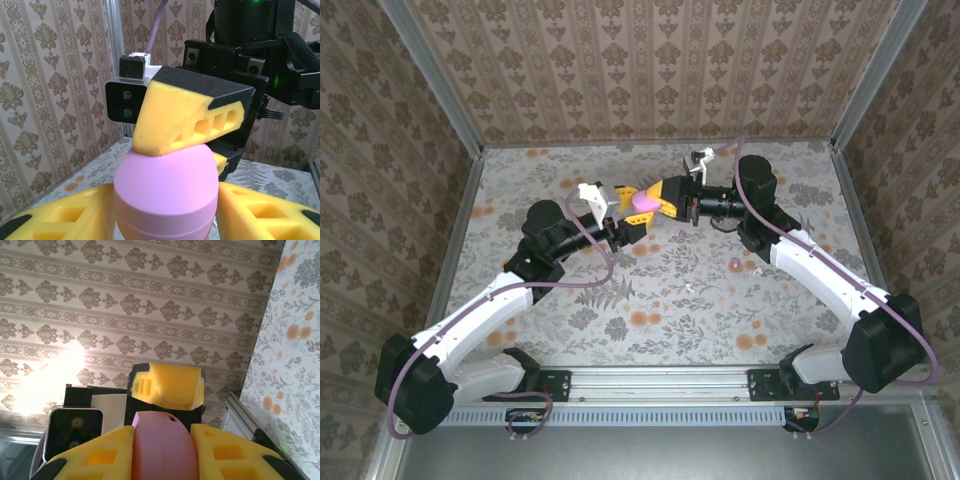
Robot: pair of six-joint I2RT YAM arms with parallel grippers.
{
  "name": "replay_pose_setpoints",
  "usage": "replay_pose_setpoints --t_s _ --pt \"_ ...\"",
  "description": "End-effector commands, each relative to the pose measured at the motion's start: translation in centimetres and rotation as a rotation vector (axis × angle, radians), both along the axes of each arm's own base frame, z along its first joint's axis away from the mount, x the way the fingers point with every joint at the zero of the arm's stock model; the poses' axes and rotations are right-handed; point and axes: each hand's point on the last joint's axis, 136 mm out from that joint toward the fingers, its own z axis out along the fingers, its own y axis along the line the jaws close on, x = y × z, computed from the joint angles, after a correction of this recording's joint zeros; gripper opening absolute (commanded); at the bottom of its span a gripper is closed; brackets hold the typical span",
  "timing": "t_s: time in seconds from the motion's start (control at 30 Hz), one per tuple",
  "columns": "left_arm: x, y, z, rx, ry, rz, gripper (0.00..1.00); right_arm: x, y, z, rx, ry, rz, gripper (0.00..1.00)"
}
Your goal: Insert the wireless bluetooth earbuds into the charging case
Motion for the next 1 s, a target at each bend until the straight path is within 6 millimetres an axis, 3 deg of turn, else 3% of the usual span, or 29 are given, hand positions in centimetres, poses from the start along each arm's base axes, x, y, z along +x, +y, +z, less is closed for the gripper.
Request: replay_pose_setpoints --t_s 0.0,0.7,0.97 --pt "-0.1 -0.2 1.0 -0.014 -0.032 -0.005 0.55 -0.2 -0.3 1.8 0.056 -0.034 -0.019 0.20" --pt "-0.3 -0.3 1.9 -0.048 -0.032 -0.016 0.53 0.0 -0.2 1.0 0.046 -0.017 -0.025 0.21" --pt "-0.3 -0.5 1.5 -0.040 -0.026 -0.024 0.49 -0.1 -0.3 1.8 0.061 -0.029 -0.024 0.21"
